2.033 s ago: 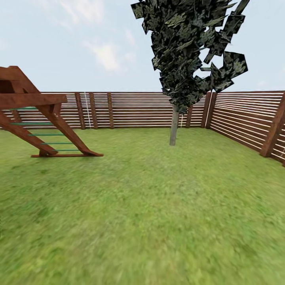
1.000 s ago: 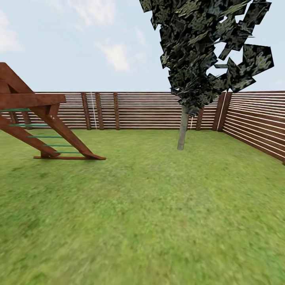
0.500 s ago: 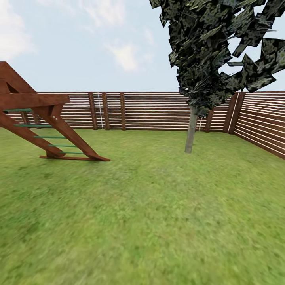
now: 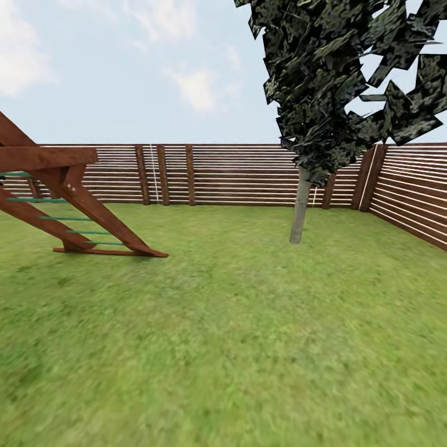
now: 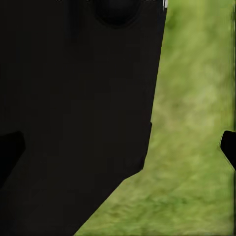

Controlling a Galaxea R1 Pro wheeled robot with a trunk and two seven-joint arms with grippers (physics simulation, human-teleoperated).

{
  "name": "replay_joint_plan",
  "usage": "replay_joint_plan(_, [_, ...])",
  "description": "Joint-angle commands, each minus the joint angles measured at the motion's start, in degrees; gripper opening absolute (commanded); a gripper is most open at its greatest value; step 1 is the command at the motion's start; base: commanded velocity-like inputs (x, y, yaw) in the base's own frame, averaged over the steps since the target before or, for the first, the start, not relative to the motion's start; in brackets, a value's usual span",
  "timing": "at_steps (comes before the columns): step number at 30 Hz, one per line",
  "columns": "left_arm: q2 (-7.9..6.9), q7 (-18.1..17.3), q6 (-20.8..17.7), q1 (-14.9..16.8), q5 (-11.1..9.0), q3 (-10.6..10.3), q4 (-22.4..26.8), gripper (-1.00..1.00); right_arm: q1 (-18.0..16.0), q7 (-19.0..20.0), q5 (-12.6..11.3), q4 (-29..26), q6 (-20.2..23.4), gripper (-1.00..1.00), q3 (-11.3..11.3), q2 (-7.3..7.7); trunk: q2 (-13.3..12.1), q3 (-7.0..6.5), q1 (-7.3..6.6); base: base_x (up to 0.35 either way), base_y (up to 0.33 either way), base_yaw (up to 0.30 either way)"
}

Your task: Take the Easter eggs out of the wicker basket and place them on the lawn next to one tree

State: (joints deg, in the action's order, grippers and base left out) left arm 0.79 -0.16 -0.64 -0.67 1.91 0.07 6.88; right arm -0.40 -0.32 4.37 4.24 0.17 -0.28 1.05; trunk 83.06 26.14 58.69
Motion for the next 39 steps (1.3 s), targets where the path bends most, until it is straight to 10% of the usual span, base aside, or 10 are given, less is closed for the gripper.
replay_joint_plan(1, [0.0, -0.02, -0.07, -0.04, 0.2, 0.02, 0.15, 1.0, -0.06, -0.03, 0.46, 0.06, 0.03, 1.0, -0.06, 0.01, 0.02, 0.04, 0.03, 0.313, -0.112, 0.0])
replay_joint_plan(39, [0.0, -0.02, -0.07, -0.04, 0.2, 0.02, 0.15, 1.0, -0.05, -0.11, 0.46, 0.06, 0.06, 1.0, -0.07, 0.01, 0.02, 0.04, 0.03, 0.313, -0.116, 0.057])
